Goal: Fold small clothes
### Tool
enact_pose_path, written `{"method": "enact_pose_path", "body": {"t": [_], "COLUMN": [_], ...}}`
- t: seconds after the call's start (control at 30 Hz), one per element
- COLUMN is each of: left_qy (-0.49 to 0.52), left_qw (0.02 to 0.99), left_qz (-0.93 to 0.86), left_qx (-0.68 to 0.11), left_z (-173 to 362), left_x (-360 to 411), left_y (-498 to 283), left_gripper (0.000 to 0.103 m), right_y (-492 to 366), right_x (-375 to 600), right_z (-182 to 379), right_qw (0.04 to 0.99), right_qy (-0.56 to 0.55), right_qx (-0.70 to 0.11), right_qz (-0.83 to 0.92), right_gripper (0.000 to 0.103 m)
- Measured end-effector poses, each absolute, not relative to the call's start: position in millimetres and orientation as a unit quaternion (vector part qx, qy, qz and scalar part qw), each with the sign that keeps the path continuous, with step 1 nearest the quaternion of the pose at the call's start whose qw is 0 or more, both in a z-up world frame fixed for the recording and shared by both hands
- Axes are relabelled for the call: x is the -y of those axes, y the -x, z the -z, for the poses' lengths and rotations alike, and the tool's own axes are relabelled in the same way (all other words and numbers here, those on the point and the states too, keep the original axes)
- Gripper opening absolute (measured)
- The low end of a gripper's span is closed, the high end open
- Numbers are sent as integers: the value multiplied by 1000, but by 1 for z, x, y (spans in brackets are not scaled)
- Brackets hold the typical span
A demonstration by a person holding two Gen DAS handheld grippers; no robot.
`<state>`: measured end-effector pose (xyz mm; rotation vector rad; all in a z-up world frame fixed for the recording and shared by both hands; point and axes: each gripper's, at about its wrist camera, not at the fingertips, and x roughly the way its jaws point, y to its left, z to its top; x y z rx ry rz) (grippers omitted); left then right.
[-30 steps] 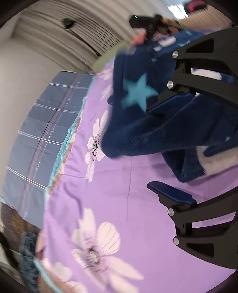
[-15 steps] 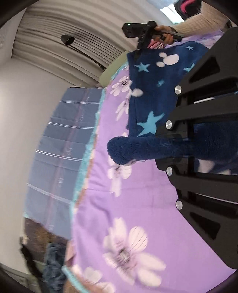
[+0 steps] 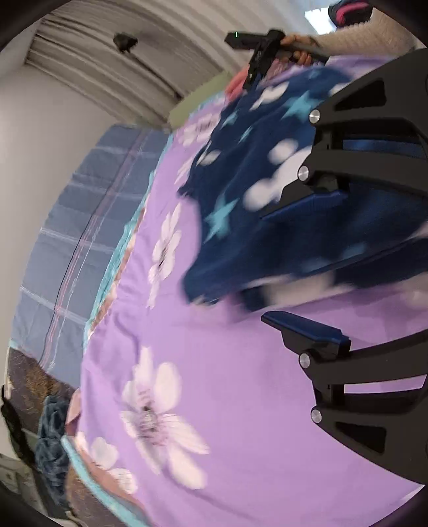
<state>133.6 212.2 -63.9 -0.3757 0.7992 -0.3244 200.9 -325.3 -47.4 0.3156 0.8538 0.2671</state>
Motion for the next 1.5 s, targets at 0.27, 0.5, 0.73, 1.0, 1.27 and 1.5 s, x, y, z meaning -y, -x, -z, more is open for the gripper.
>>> {"method": "enact_pose_path", "body": {"t": [0.27, 0.5, 0.73, 1.0, 1.27, 1.5], "left_qy": [195, 110, 88, -105, -218, -309], "left_qw": [870, 876, 889, 932, 858, 833], "left_qz": [191, 153, 105, 193, 344, 339], "left_qx": [-411, -444, -437, -288, -314, -308], "left_z": [90, 93, 86, -13, 44, 77], "left_x": [-191, -175, -175, -40, 163, 235], "left_y": [-47, -26, -22, -13, -26, -25], "left_gripper": [20, 7, 25, 60, 71, 84], "right_y": [-94, -75, -74, -80, -109, -142], "right_x": [298, 304, 305, 345, 364, 367], "right_z": [56, 80, 80, 73, 85, 90], "right_qw": [888, 873, 874, 875, 853, 825], "right_qy": [-88, -140, -145, -195, -202, -215], "right_qx": [-422, -440, -437, -425, -467, -485], "right_qz": [-161, -158, -154, -127, -120, -198], "right_gripper": [54, 55, 58, 27, 12, 36]}}
